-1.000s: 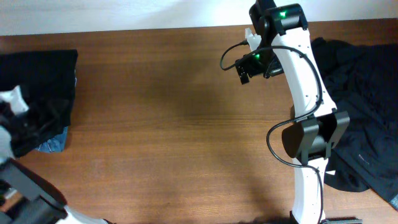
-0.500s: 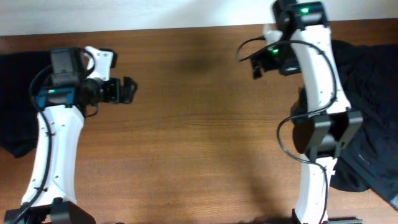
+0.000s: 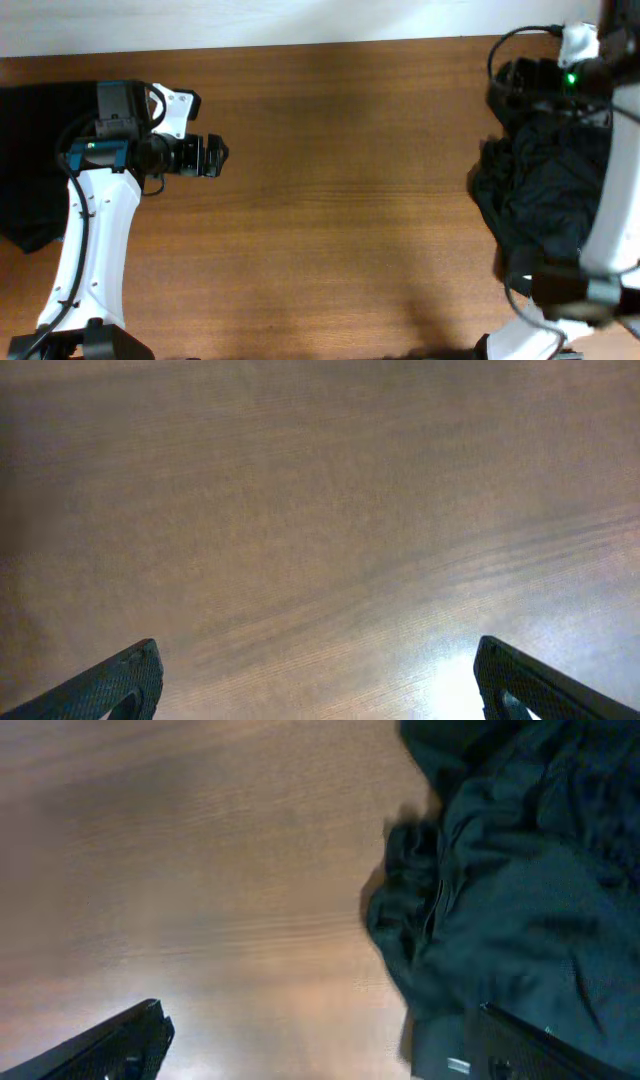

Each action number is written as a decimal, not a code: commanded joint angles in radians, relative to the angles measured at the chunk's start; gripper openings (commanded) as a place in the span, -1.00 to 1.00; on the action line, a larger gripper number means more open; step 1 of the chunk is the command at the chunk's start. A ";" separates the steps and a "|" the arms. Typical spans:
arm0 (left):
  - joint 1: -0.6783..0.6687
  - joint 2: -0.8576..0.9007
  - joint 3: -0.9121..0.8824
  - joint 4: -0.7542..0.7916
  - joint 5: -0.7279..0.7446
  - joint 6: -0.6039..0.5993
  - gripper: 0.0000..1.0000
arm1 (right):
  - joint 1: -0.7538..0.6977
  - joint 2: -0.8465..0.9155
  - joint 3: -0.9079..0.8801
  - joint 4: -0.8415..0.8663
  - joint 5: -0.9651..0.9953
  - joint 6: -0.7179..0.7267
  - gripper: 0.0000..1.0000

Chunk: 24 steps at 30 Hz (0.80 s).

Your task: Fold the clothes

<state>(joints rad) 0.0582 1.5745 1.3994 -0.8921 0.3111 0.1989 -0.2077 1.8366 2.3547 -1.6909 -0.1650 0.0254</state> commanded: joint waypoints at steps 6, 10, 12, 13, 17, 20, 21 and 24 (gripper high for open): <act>0.003 -0.105 -0.004 -0.116 -0.127 -0.023 0.98 | 0.005 -0.325 -0.400 0.034 0.003 -0.084 0.98; 0.003 -0.231 -0.023 -0.120 -0.152 -0.029 0.98 | 0.005 -0.514 -0.590 0.191 0.003 -0.092 0.97; 0.003 -0.313 -0.072 -0.097 -0.152 -0.029 0.98 | 0.005 -0.620 -0.702 0.285 0.003 -0.093 0.97; 0.003 -0.354 -0.106 -0.079 -0.152 -0.029 0.99 | 0.005 -0.664 -0.753 0.324 0.003 -0.093 0.97; 0.011 -0.544 -0.293 0.039 -0.151 -0.045 0.99 | 0.005 -0.858 -1.024 0.498 0.003 -0.093 0.97; 0.034 -0.657 -0.394 0.095 -0.161 -0.056 0.98 | 0.005 -0.945 -1.160 0.549 0.003 -0.092 0.97; 0.045 -0.698 -0.427 0.101 -0.188 -0.056 0.98 | 0.005 -0.969 -1.202 0.554 0.003 -0.092 0.97; 0.048 -0.743 -0.460 0.094 -0.189 -0.055 0.98 | 0.005 -0.976 -1.247 0.546 0.003 -0.092 0.97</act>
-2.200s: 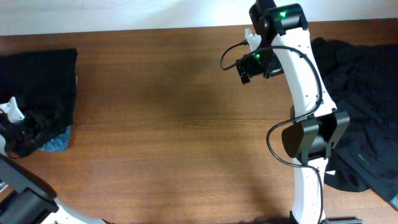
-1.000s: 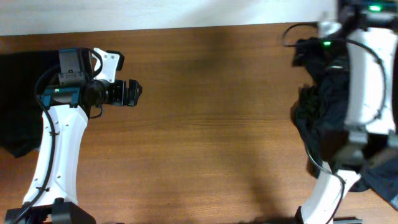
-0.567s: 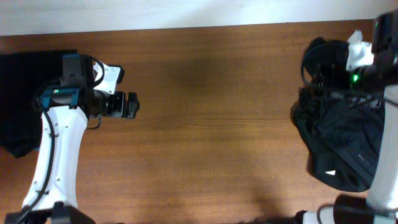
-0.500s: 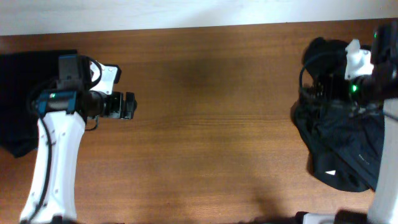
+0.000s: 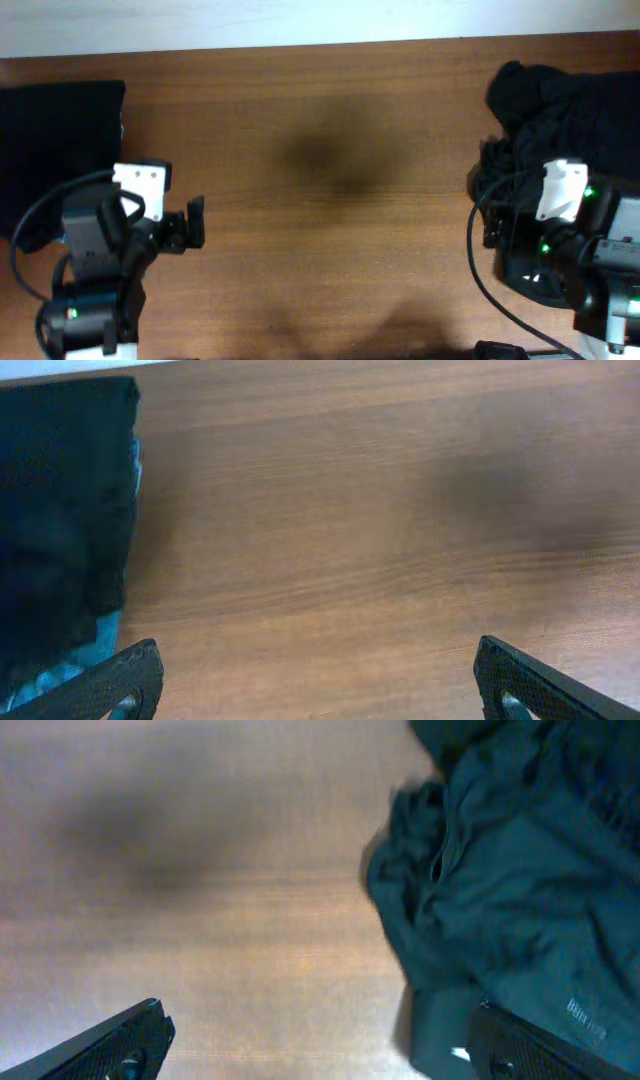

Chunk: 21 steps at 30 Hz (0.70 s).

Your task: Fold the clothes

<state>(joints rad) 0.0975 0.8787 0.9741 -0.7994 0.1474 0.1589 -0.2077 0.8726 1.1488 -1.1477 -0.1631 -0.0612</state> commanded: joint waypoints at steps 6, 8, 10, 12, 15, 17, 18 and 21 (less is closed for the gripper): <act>0.008 -0.045 -0.035 -0.005 -0.025 -0.015 0.98 | 0.005 0.050 -0.051 -0.007 0.002 -0.006 0.97; 0.008 -0.043 -0.035 -0.005 -0.025 -0.016 0.98 | 0.005 0.087 -0.051 -0.007 0.001 -0.006 0.97; 0.008 -0.042 -0.035 -0.005 -0.025 -0.016 0.98 | 0.014 0.128 -0.051 -0.006 -0.001 -0.006 0.97; 0.008 -0.042 -0.035 -0.005 -0.025 -0.016 0.98 | 0.014 0.182 -0.051 -0.007 -0.002 -0.006 0.97; 0.008 -0.042 -0.035 -0.005 -0.025 -0.016 0.98 | 0.014 0.262 -0.051 -0.006 -0.002 -0.006 0.97; 0.008 -0.042 -0.035 -0.005 -0.025 -0.016 0.98 | 0.017 0.286 -0.051 -0.003 -0.002 -0.006 0.97; 0.008 -0.042 -0.035 -0.005 -0.025 -0.016 0.98 | 0.019 0.283 -0.051 -0.003 -0.002 -0.006 0.97; 0.008 -0.042 -0.035 -0.005 -0.025 -0.015 0.98 | 0.019 0.228 -0.051 -0.003 -0.002 -0.006 0.97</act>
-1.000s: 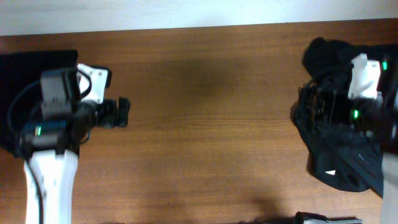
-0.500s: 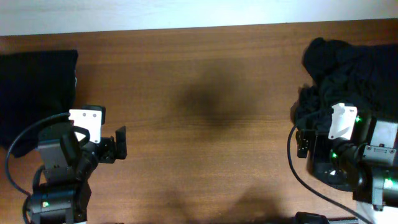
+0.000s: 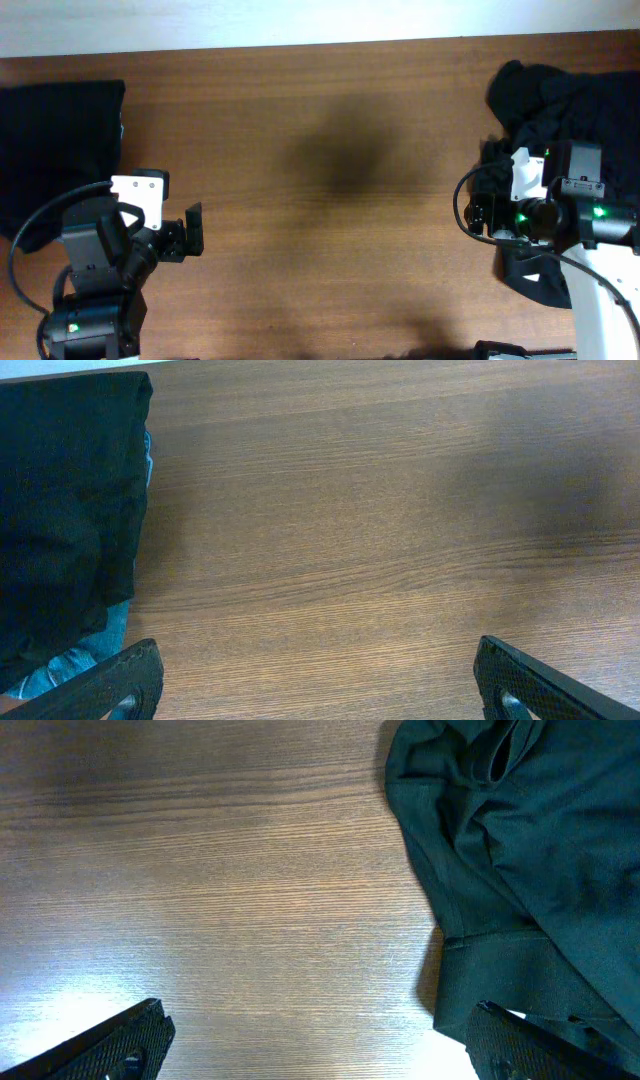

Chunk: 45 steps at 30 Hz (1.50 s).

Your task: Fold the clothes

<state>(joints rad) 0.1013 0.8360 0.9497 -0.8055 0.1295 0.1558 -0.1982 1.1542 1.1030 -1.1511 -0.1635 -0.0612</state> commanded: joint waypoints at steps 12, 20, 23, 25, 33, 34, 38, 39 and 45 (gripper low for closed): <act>0.005 0.000 -0.010 0.001 -0.007 -0.013 0.98 | 0.010 -0.628 -0.017 0.019 0.044 -0.014 0.97; 0.005 0.000 -0.010 0.001 -0.007 -0.013 0.98 | 0.077 -0.916 -0.330 0.361 0.033 -0.012 0.97; 0.005 0.000 -0.010 0.001 -0.007 -0.013 0.98 | 0.081 -1.016 -0.487 0.515 -0.003 -0.010 0.97; 0.005 0.000 -0.010 0.001 -0.007 -0.013 0.99 | 0.081 -1.075 -0.576 0.609 -0.010 -0.010 0.97; 0.005 0.000 -0.010 0.001 -0.007 -0.013 0.98 | 0.081 -1.151 -0.855 0.974 -0.008 -0.011 0.97; 0.005 0.000 -0.010 0.001 -0.007 -0.013 0.98 | 0.081 -1.151 -0.877 1.007 0.000 -0.013 0.97; 0.005 0.000 -0.010 0.001 -0.007 -0.013 0.99 | 0.083 -1.151 -0.975 1.131 0.018 -0.013 0.97; 0.005 0.000 -0.010 0.001 -0.007 -0.012 0.98 | 0.087 -1.151 -0.989 1.149 0.023 -0.013 0.98; 0.005 0.000 -0.010 0.001 -0.007 -0.013 0.99 | 0.154 -1.151 -1.098 1.125 0.115 -0.010 0.97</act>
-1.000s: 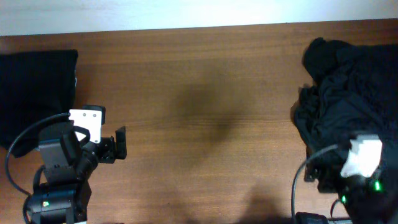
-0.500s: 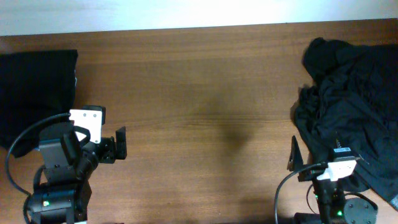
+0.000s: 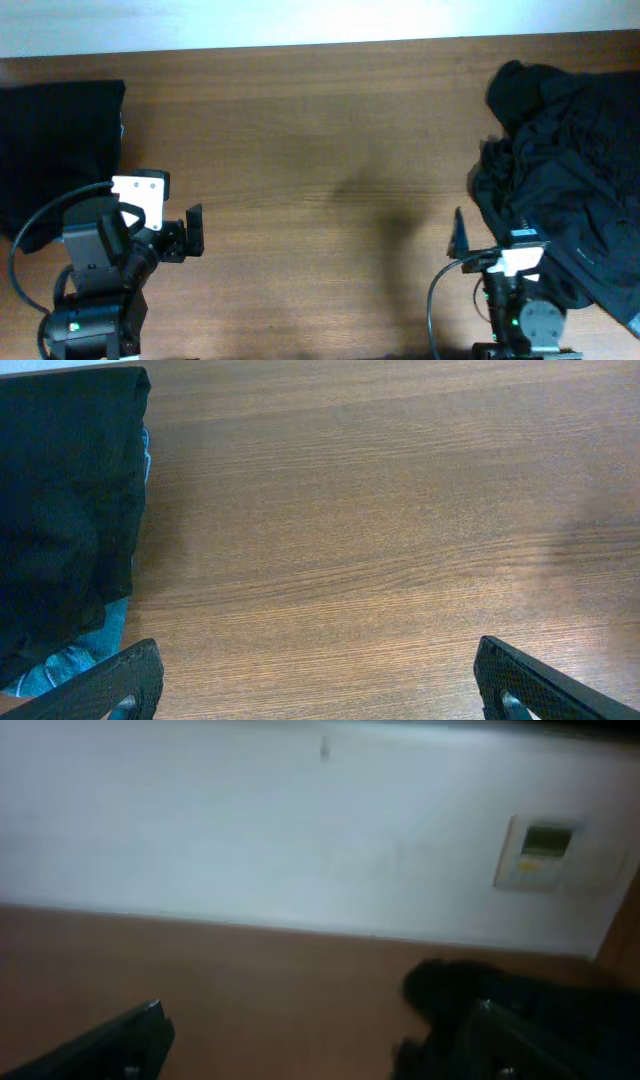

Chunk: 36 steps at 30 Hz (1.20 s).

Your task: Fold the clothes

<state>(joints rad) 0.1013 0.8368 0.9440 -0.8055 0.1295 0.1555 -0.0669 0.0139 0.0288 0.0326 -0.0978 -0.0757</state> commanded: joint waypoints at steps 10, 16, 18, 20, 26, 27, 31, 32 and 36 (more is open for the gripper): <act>0.005 0.000 -0.005 0.001 -0.007 -0.012 0.98 | 0.034 -0.010 -0.023 -0.108 0.058 0.005 0.97; 0.005 0.000 -0.005 0.001 -0.007 -0.012 0.98 | 0.034 -0.010 -0.023 -0.108 0.058 0.005 0.97; 0.005 0.000 -0.005 0.001 -0.007 -0.012 0.99 | 0.034 -0.010 -0.023 -0.108 0.058 0.005 0.97; 0.005 0.000 -0.005 0.001 -0.007 -0.012 0.98 | 0.034 -0.010 -0.023 -0.108 0.058 0.005 0.97; 0.005 0.000 -0.005 0.001 -0.007 -0.012 0.98 | 0.034 -0.010 -0.023 -0.108 0.058 0.005 0.97; 0.005 0.000 -0.005 0.001 -0.007 -0.012 0.98 | 0.034 -0.010 -0.023 -0.108 0.058 0.005 0.97; 0.005 0.000 -0.007 0.004 -0.007 -0.012 0.98 | 0.034 -0.010 -0.023 -0.108 0.058 0.005 0.97; 0.005 -0.001 -0.024 0.004 -0.007 -0.012 0.98 | 0.034 -0.010 -0.023 -0.108 0.058 0.005 0.97; 0.005 -0.022 -0.122 0.016 -0.040 -0.012 0.98 | 0.034 -0.010 -0.023 -0.108 0.058 0.005 0.97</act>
<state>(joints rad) 0.1013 0.8349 0.8940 -0.7956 0.1287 0.1555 -0.0418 0.0154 0.0101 -0.0677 -0.0601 -0.0753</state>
